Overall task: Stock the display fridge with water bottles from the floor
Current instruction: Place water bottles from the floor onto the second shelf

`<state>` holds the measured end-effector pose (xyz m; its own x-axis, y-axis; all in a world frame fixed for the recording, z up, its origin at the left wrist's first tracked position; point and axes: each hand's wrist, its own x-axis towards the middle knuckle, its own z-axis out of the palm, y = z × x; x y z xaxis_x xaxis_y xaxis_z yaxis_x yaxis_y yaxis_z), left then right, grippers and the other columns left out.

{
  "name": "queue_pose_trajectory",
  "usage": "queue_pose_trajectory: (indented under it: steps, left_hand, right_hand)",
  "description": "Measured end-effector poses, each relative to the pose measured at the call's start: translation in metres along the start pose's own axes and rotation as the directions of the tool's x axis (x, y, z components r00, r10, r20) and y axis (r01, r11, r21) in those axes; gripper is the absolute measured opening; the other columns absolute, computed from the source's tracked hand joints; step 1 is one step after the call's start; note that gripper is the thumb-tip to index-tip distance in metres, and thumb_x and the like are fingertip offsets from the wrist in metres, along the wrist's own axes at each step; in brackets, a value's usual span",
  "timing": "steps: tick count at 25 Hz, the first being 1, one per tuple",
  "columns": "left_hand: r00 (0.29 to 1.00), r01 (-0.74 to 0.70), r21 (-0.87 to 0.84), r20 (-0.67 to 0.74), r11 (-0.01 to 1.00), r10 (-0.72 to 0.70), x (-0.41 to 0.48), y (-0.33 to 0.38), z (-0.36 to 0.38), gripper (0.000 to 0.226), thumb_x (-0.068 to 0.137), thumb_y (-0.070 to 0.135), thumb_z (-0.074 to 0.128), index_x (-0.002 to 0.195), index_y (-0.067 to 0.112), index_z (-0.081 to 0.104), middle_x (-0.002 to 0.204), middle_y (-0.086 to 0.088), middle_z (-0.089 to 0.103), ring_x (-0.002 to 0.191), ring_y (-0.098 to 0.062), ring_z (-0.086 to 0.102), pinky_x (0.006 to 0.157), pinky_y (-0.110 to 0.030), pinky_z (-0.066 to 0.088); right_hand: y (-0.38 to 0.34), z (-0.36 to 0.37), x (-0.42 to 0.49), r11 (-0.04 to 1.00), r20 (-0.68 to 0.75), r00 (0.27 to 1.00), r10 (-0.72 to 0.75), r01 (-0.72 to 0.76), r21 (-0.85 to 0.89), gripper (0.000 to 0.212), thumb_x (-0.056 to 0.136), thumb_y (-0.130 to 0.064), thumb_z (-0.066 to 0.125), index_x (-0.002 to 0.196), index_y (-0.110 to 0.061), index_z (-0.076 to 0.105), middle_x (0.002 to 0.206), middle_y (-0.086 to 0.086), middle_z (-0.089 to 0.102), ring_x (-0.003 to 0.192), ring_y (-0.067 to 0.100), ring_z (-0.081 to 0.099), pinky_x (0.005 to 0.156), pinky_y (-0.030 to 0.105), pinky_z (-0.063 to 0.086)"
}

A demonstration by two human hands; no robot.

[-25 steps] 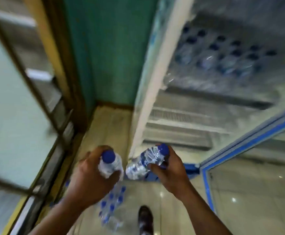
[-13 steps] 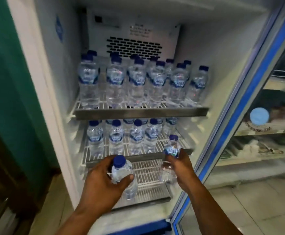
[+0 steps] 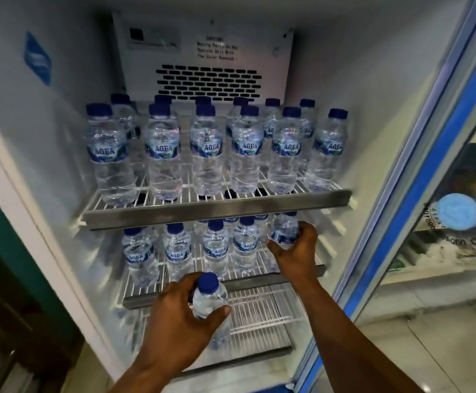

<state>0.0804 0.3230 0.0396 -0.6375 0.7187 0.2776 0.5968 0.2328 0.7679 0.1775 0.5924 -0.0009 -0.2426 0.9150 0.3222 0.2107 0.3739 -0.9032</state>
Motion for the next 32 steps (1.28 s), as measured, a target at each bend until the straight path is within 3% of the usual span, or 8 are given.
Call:
queue_pose_trajectory:
  steps: [2, 6, 10, 15, 18, 20, 25, 32]
  left_hand:
    - [1.000, 0.004, 0.006, 0.009, 1.000, -0.004, -0.001, 0.004, 0.003, 0.051, 0.060, 0.053, 0.086, 0.100, 0.053, 0.055, 0.093, 0.027, 0.065, 0.082, -0.003, 0.062, 0.073, -0.024, 0.052]
    - [1.000, 0.001, 0.027, 0.013, 1.000, -0.002, 0.004, 0.008, 0.008, 0.053, 0.060, 0.053, 0.086, 0.105, 0.050, 0.056, 0.094, 0.023, 0.066, 0.082, -0.002, 0.062, 0.073, -0.020, 0.051]
    - [1.000, 0.011, 0.055, 0.017, 0.998, -0.012, 0.006, 0.006, 0.012, 0.056, 0.060, 0.052, 0.086, 0.108, 0.048, 0.056, 0.095, 0.022, 0.065, 0.080, -0.004, 0.061, 0.070, -0.016, 0.048]
    - [1.000, -0.008, 0.051, 0.024, 0.999, 0.007, 0.009, 0.012, 0.018, 0.056, 0.062, 0.053, 0.085, 0.106, 0.052, 0.051, 0.097, 0.024, 0.064, 0.087, -0.002, 0.060, 0.073, -0.018, 0.048]
    - [1.000, -0.012, 0.043, 0.025, 0.999, 0.011, 0.013, 0.016, 0.023, 0.055, 0.062, 0.054, 0.084, 0.108, 0.050, 0.053, 0.097, 0.023, 0.065, 0.087, -0.003, 0.061, 0.076, -0.022, 0.051]
    - [0.999, -0.007, 0.035, 0.032, 0.999, 0.006, 0.014, 0.018, 0.026, 0.055, 0.064, 0.054, 0.084, 0.110, 0.046, 0.056, 0.097, 0.022, 0.066, 0.087, -0.003, 0.061, 0.077, -0.025, 0.052]
    - [0.999, -0.019, 0.017, 0.034, 1.000, 0.018, 0.016, 0.025, 0.035, 0.054, 0.064, 0.050, 0.085, 0.109, 0.045, 0.056, 0.099, 0.023, 0.066, 0.090, -0.001, 0.061, 0.080, -0.024, 0.052]
    - [0.999, -0.013, 0.016, 0.037, 1.000, 0.013, 0.018, 0.027, 0.045, 0.055, 0.064, 0.051, 0.085, 0.109, 0.047, 0.054, 0.098, 0.025, 0.064, 0.091, -0.005, 0.062, 0.081, -0.031, 0.055]
  right_hand:
    - [0.001, 0.006, -0.001, 0.999, 0.017, 0.999, -0.036, 0.037, -0.038, 0.075, 0.061, -0.012, 0.093, 0.116, -0.019, 0.043, 0.119, 0.015, 0.051, 0.101, 0.023, 0.060, 0.083, 0.007, 0.044]
    - [0.013, 0.013, -0.008, 0.989, 0.054, 0.992, -0.113, 0.117, -0.088, 0.076, 0.066, -0.017, 0.091, 0.128, -0.008, 0.048, 0.124, 0.011, 0.049, 0.111, 0.019, 0.055, 0.094, 0.023, 0.045]
    - [0.019, 0.002, -0.007, 0.998, 0.113, 0.992, -0.060, 0.063, -0.025, 0.079, 0.069, -0.017, 0.088, 0.135, -0.026, 0.045, 0.130, -0.004, 0.055, 0.114, 0.014, 0.060, 0.098, 0.039, 0.052]
    - [0.025, -0.003, -0.013, 0.992, 0.165, 0.986, 0.007, 0.014, -0.125, 0.086, 0.058, -0.044, 0.090, 0.129, -0.028, 0.044, 0.125, 0.000, 0.057, 0.110, 0.020, 0.062, 0.092, 0.039, 0.054]
    - [0.022, -0.003, -0.011, 0.989, 0.194, 0.978, 0.078, -0.051, -0.140, 0.068, 0.066, -0.019, 0.088, 0.119, -0.029, 0.047, 0.113, -0.003, 0.063, 0.103, 0.021, 0.064, 0.090, 0.040, 0.055]
    - [0.022, -0.006, -0.004, 0.987, 0.277, 0.955, 0.105, -0.066, -0.147, 0.071, 0.071, -0.010, 0.081, 0.128, -0.030, 0.043, 0.112, -0.008, 0.062, 0.104, 0.018, 0.064, 0.092, 0.044, 0.055]
    - [0.017, -0.007, 0.004, 0.978, 0.277, 0.959, 0.067, -0.007, -0.210, 0.081, 0.066, -0.028, 0.089, 0.132, -0.022, 0.043, 0.126, -0.002, 0.060, 0.113, 0.019, 0.061, 0.096, 0.036, 0.051]
    - [0.018, -0.010, 0.003, 0.985, 0.320, 0.947, 0.030, 0.027, -0.173, 0.068, 0.072, -0.021, 0.087, 0.129, -0.019, 0.050, 0.120, -0.003, 0.066, 0.104, 0.013, 0.062, 0.092, 0.031, 0.052]
